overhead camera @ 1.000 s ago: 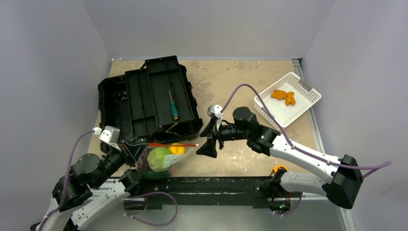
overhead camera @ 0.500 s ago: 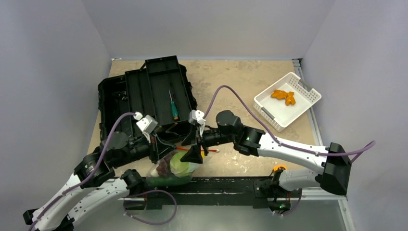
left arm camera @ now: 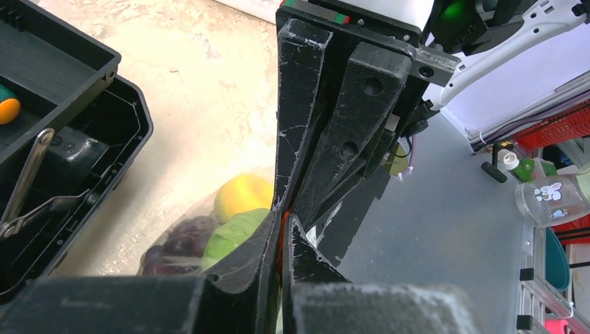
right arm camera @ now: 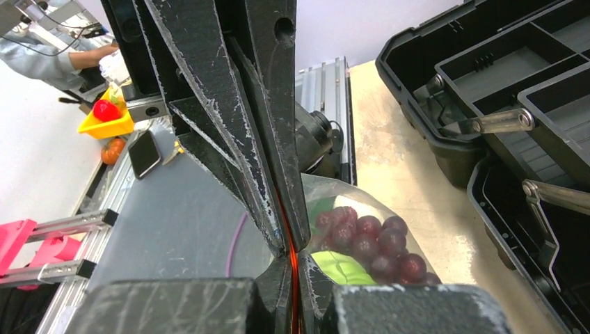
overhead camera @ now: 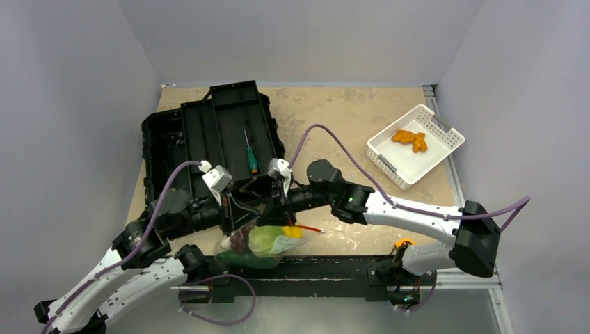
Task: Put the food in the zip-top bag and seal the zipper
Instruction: Place the zipper food storage bag at the center of the board.
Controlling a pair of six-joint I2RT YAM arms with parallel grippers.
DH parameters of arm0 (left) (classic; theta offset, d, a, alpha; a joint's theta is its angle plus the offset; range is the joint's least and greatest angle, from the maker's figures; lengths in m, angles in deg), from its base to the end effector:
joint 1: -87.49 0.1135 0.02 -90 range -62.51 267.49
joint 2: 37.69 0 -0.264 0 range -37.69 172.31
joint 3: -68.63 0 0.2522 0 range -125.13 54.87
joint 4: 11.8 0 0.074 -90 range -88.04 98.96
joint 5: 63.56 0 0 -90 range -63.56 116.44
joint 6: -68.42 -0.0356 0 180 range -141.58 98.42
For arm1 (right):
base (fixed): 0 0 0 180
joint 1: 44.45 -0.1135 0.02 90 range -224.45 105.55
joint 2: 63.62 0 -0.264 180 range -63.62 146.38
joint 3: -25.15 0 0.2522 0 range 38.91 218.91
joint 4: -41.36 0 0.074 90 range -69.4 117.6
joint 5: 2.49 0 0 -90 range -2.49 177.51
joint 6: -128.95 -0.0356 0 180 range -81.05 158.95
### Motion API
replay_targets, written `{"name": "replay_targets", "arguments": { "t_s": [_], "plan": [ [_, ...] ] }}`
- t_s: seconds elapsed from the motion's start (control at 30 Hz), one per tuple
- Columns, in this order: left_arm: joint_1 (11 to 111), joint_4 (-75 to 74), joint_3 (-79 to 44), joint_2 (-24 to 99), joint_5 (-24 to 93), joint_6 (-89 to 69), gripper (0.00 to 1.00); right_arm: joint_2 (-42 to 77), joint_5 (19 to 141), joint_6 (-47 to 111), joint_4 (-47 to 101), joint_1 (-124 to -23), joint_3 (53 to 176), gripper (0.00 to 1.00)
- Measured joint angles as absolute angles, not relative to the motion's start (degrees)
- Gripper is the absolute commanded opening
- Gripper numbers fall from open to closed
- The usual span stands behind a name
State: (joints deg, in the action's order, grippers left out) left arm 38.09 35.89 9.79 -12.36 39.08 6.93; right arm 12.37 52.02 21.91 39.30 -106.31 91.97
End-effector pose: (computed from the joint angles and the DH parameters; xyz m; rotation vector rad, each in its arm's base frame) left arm 0.0573 -0.0788 0.3390 0.5230 1.9020 -1.1315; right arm 0.1261 0.2796 0.3094 -1.2093 1.5973 1.4896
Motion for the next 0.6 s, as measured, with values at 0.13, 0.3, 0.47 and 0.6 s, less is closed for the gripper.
{"name": "replay_targets", "arguments": {
  "t_s": [0.13,0.3,0.47,0.6],
  "plan": [
    [38.09,36.2,9.66,-12.34,37.71,7.61,0.48,12.1,52.83,21.63,39.78,-106.34,90.92,0.0],
    [38.09,38.08,7.85,-12.41,33.27,8.85,0.68,11.4,56.2,21.26,39.34,-106.29,89.0,0.0],
    [38.09,41.05,6.21,-13.13,28.57,9.58,0.73,6.64,64.9,20.49,37.36,-105.81,86.13,0.0],
    [38.09,43.37,4.85,-13.39,25.42,10.54,0.73,1.22,71.0,18.61,35.37,-102.27,82.29,0.0]
  ]
}}
